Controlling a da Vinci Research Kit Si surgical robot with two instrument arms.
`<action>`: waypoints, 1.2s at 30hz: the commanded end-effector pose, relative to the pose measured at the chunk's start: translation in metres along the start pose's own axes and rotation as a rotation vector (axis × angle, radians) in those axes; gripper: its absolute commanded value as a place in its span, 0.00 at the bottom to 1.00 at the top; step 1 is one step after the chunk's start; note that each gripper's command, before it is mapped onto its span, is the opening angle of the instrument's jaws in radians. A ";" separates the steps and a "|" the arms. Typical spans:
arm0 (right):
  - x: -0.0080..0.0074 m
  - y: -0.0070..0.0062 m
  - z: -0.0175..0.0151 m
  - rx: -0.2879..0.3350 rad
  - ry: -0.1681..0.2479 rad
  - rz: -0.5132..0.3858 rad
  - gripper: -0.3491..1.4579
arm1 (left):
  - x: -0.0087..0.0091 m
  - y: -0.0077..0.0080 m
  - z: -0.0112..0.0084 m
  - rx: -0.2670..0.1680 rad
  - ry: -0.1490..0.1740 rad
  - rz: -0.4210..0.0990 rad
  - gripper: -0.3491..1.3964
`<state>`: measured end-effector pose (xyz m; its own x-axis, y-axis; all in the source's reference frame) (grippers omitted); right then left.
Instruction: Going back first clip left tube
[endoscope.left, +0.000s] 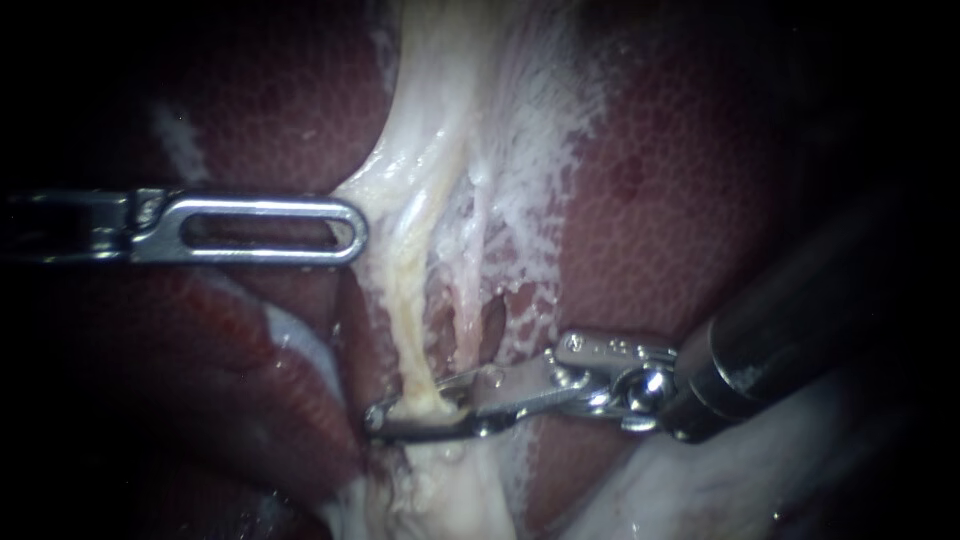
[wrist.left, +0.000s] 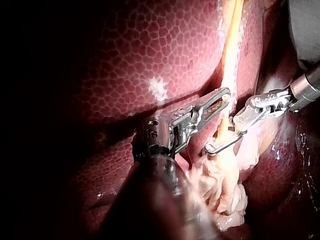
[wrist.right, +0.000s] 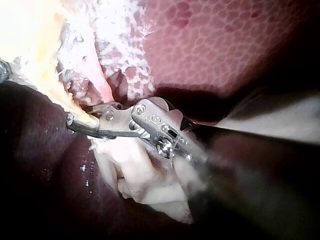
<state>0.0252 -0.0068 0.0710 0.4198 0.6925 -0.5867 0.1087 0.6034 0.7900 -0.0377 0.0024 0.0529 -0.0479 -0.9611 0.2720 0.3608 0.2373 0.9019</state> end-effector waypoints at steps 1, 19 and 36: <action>0.0000 0.0000 0.0000 0.000 0.000 0.000 0.00 | 0.0000 0.0000 0.0000 0.000 0.000 0.000 0.00; 0.0000 -0.0001 0.0000 0.009 -0.003 -0.007 0.00 | 0.0000 0.0000 0.0000 0.000 0.000 0.000 0.00; 0.0007 -0.0005 -0.0004 0.042 0.008 -0.285 0.45 | 0.0001 0.0000 0.0000 0.000 0.000 0.001 0.00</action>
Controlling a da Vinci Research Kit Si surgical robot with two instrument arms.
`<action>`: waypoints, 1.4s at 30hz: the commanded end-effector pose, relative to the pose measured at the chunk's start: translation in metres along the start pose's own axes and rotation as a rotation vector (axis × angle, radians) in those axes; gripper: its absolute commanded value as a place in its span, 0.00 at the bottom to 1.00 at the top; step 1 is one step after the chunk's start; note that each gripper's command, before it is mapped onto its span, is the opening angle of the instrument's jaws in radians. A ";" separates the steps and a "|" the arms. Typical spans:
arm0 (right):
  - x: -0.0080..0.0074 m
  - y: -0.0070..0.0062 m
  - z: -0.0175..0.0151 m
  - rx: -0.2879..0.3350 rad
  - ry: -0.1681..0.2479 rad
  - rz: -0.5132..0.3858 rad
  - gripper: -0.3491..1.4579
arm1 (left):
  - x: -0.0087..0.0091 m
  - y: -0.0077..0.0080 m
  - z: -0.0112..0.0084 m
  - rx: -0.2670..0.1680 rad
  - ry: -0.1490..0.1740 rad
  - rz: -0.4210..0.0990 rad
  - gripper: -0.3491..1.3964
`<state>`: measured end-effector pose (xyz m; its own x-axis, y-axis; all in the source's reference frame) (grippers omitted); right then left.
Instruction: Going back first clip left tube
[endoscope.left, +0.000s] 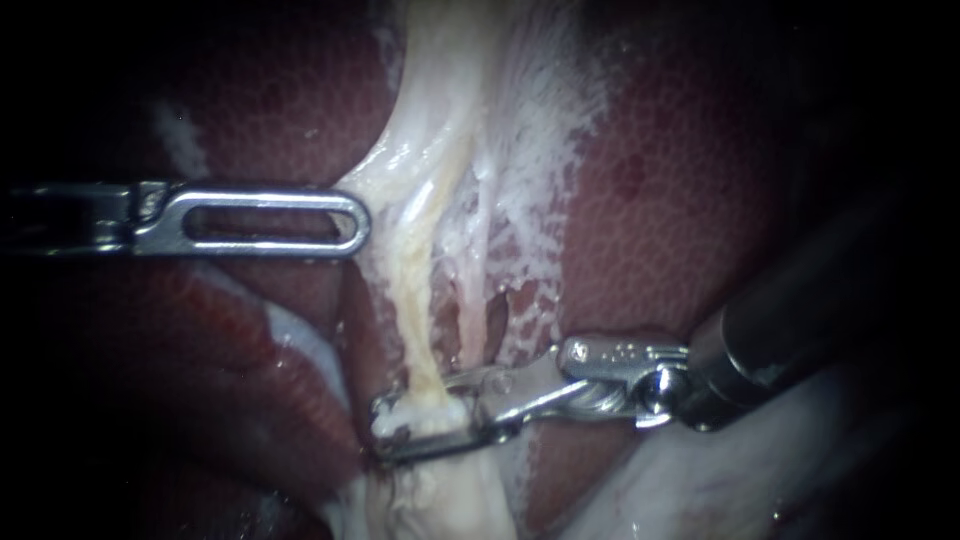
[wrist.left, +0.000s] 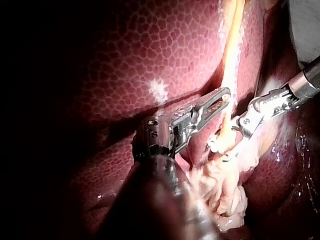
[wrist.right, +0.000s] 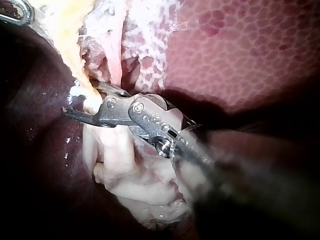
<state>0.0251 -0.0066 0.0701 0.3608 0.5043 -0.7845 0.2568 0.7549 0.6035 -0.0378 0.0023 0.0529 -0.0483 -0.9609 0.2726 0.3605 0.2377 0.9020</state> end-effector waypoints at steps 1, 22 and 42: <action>0.0000 0.0000 0.0000 0.004 0.000 -0.016 0.45 | 0.0000 0.0000 0.0000 -0.001 0.000 0.000 0.00; 0.0013 -0.0004 -0.0027 -0.019 0.009 -0.150 0.50 | 0.0001 0.0000 0.0000 -0.001 0.000 0.000 0.00; 0.0031 -0.0016 -0.0094 -0.024 0.016 -0.131 0.52 | 0.0003 0.0004 0.0003 -0.002 -0.001 0.003 0.00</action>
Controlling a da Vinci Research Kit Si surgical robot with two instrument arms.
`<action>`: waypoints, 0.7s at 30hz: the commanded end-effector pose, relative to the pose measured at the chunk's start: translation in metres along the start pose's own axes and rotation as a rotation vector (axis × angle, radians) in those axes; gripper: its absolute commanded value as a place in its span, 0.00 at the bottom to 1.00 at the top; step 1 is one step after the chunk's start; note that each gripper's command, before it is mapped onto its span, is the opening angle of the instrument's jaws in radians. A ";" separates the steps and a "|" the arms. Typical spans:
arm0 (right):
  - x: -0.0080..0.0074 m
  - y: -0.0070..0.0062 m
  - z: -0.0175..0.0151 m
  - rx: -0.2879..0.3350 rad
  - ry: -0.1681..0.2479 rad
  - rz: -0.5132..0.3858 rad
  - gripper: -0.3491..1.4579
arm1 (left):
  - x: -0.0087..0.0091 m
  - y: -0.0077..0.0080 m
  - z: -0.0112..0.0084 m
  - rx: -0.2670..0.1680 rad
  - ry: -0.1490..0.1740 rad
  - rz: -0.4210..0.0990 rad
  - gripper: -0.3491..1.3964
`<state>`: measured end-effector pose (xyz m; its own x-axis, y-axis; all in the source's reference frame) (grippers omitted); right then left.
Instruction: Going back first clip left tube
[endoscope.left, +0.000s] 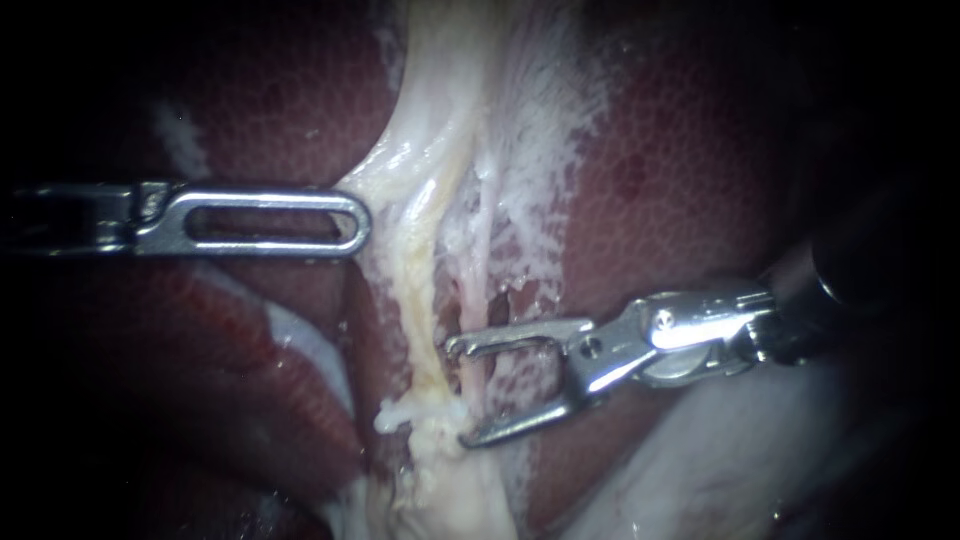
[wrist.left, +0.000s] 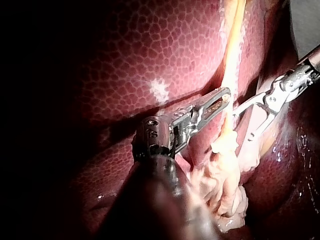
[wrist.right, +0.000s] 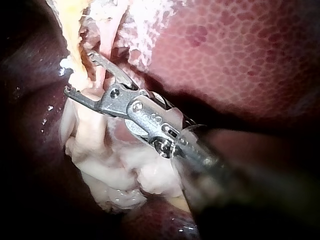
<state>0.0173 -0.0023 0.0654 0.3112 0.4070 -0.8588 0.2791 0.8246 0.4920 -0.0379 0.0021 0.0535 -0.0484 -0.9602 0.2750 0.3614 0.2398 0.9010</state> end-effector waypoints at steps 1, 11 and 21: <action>0.0001 0.0000 -0.0004 0.001 0.000 0.002 0.52 | 0.0001 0.0000 0.0001 -0.001 0.000 0.001 0.00; 0.0015 -0.0003 -0.0051 0.015 0.018 0.017 0.51 | 0.0005 0.0004 0.0004 -0.002 -0.002 0.004 0.00; 0.0043 0.0001 -0.0092 -0.088 0.047 0.000 0.52 | 0.0007 0.0006 0.0006 -0.001 -0.001 0.005 0.00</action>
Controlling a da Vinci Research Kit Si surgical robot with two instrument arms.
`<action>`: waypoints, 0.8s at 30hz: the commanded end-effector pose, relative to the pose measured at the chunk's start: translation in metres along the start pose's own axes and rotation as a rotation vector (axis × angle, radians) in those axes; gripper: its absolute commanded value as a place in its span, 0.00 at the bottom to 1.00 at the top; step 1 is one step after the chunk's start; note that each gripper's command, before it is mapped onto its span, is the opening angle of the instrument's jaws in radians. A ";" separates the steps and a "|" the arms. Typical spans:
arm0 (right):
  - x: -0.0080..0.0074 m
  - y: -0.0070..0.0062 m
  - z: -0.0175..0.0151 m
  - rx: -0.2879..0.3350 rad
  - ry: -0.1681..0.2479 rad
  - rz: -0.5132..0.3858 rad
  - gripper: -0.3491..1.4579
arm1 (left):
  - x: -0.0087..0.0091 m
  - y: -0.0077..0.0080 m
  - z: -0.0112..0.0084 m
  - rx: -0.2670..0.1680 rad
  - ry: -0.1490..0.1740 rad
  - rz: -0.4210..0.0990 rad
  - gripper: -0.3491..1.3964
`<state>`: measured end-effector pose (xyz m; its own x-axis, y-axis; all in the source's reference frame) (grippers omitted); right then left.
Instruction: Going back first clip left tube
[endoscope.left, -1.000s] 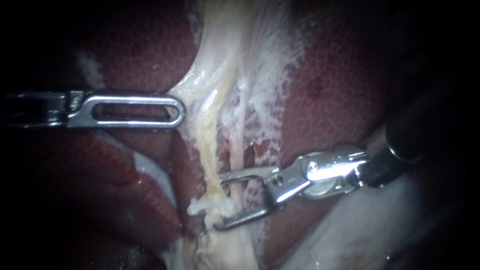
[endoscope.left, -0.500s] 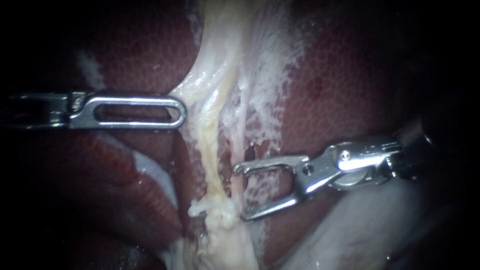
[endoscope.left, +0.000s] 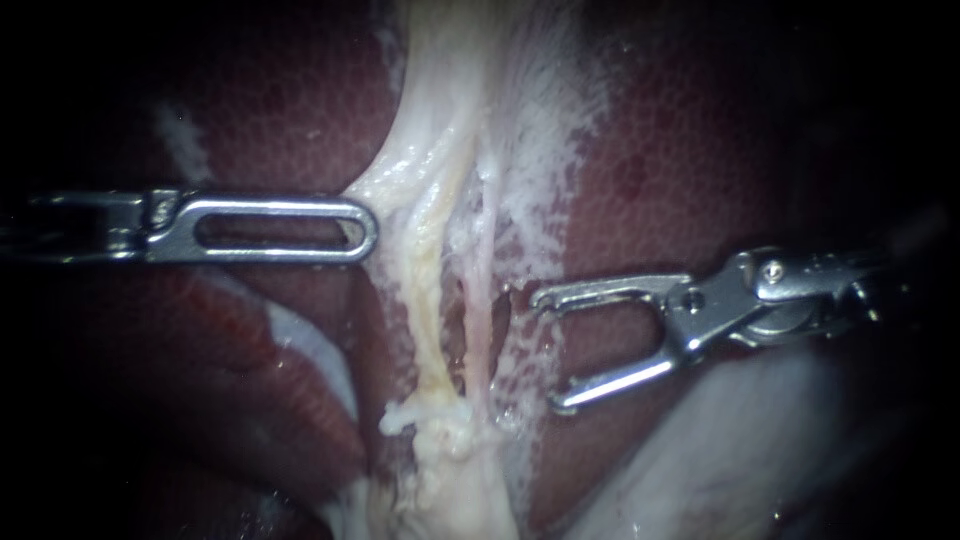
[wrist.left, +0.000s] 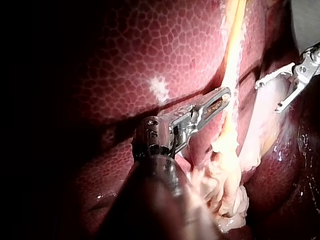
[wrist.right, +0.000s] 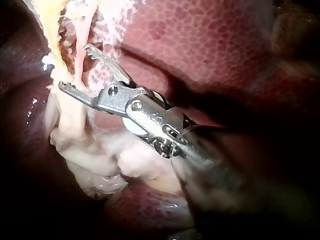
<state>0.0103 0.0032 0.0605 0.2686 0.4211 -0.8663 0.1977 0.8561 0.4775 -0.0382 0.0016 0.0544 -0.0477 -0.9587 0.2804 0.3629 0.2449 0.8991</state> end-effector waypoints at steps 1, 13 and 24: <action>0.0003 0.0001 -0.0005 -0.007 0.004 -0.004 0.52 | 0.0000 0.0000 0.0001 0.000 0.000 0.000 0.00; 0.0015 -0.0002 -0.0027 -0.025 0.003 -0.004 0.52 | 0.0005 0.0008 0.0005 0.003 0.001 0.004 0.00; 0.0015 -0.0005 -0.0028 -0.028 0.002 -0.004 0.52 | 0.0015 0.0017 0.0016 0.003 0.000 0.017 0.00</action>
<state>0.0080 0.0042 0.0585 0.2657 0.4182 -0.8686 0.1728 0.8658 0.4697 -0.0393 0.0008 0.0572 -0.0420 -0.9538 0.2974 0.3593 0.2634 0.8953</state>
